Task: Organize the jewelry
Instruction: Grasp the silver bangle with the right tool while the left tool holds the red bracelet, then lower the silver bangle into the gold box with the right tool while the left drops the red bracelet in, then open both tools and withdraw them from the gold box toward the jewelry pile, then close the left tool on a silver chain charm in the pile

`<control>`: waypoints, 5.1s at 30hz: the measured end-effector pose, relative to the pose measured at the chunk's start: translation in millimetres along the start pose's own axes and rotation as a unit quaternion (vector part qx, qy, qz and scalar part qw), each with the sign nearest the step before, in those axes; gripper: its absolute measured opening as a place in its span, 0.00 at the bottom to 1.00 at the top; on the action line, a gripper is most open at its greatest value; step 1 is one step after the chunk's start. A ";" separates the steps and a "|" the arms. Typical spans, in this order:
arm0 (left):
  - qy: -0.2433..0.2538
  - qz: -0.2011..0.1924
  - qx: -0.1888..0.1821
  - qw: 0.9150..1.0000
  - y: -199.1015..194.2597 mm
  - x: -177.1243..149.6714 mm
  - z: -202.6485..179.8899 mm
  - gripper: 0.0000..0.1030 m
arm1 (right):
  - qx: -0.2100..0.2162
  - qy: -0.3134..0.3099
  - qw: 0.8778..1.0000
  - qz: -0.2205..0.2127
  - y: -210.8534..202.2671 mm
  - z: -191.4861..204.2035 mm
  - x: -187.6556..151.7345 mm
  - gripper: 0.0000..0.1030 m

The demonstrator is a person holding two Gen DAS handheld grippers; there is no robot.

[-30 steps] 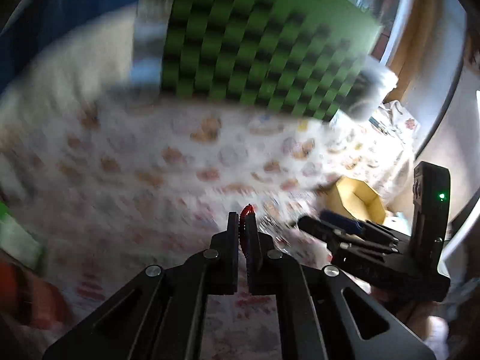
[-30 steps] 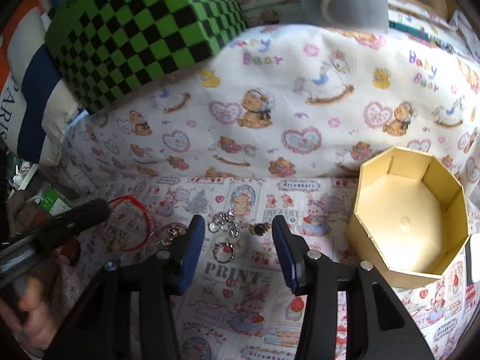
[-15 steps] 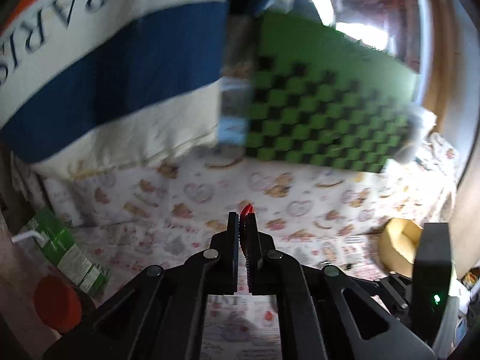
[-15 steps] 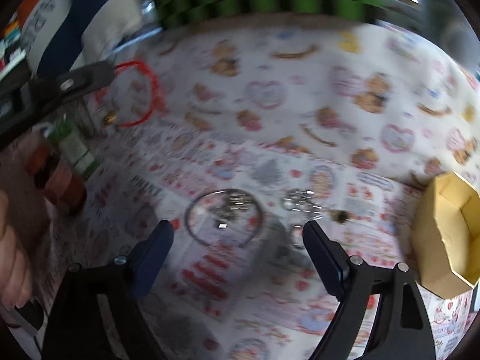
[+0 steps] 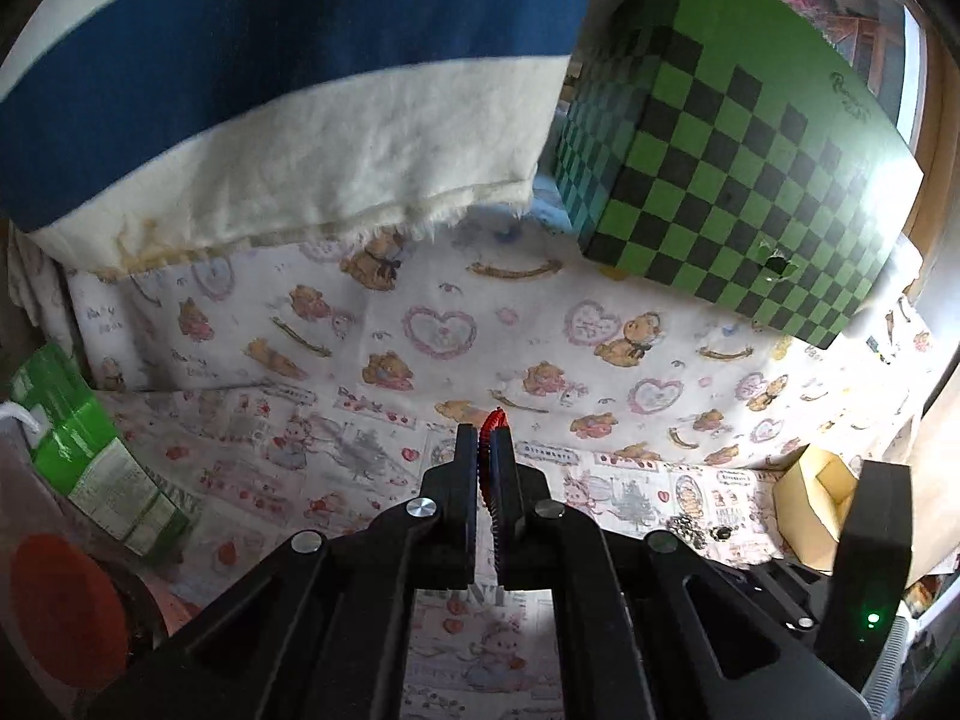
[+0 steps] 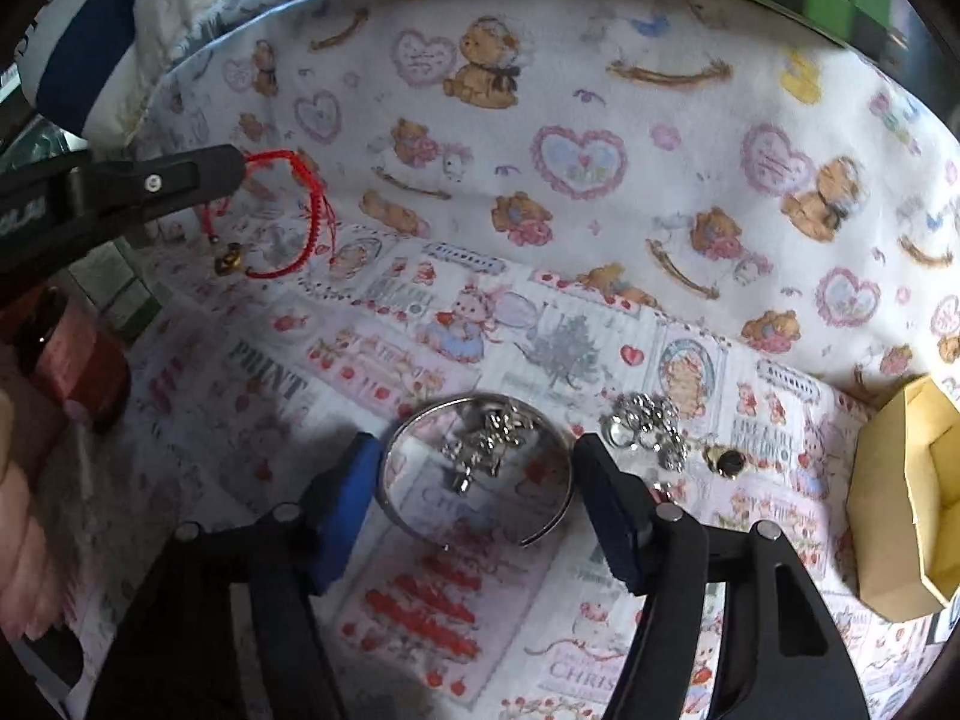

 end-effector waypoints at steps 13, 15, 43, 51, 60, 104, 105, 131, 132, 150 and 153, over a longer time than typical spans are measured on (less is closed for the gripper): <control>0.009 -0.067 0.034 0.997 -24.3 7.9 -12.2 0.03 | -0.004 0.025 0.994 -0.103 -90.4 -49.1 -37.2 0.63; 0.009 -0.069 0.023 0.997 -27.9 6.4 -17.8 0.03 | 0.002 0.050 0.991 -0.127 -108.3 -64.7 -31.6 0.63; 0.113 -0.049 -0.091 0.988 -67.9 12.2 -157.6 0.03 | 0.032 0.219 0.934 -0.281 -192.2 -180.3 -29.3 0.62; 0.130 0.039 -0.127 0.983 -34.0 -21.1 -205.6 0.03 | 0.038 0.275 0.919 -0.280 -190.5 -214.9 -41.8 0.62; 0.136 0.092 -0.166 0.972 -12.5 -50.4 -242.1 0.03 | 0.083 0.308 0.904 -0.284 -197.9 -235.8 -47.0 0.62; 0.135 -0.095 -0.072 0.984 -77.9 5.6 -172.7 0.70 | -0.011 0.252 0.920 -0.301 -206.9 -228.0 -42.1 0.83; 0.130 -0.101 -0.066 0.984 -80.6 6.8 -164.3 0.70 | -0.022 0.248 0.923 -0.293 -203.8 -226.2 -41.7 0.83; 0.110 -0.063 0.044 0.991 -26.5 -22.1 -78.9 1.00 | -0.101 0.154 0.940 -0.286 -194.1 -177.7 -32.8 0.97; 0.113 -0.060 0.046 0.991 -24.7 -23.6 -78.7 1.00 | -0.103 0.153 0.941 -0.285 -193.6 -177.8 -33.0 0.97; 0.106 0.037 -0.008 0.994 10.2 -51.1 -86.9 1.00 | -0.116 0.139 0.946 -0.268 -183.7 -173.1 -33.5 0.97; 0.116 0.057 -0.024 0.991 11.4 -58.7 -92.9 0.89 | -0.114 0.135 0.949 -0.263 -180.4 -170.6 -33.5 0.97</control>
Point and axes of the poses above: each gripper's, at about its wrist camera, not at the fingertips, and y roughly the way its jaws point, z to its left, x to its top, the point moved 10 cm from there along y, roughly the way its jaws point, and after that the axes turned 10 degrees about x, right-handed, at the moved point
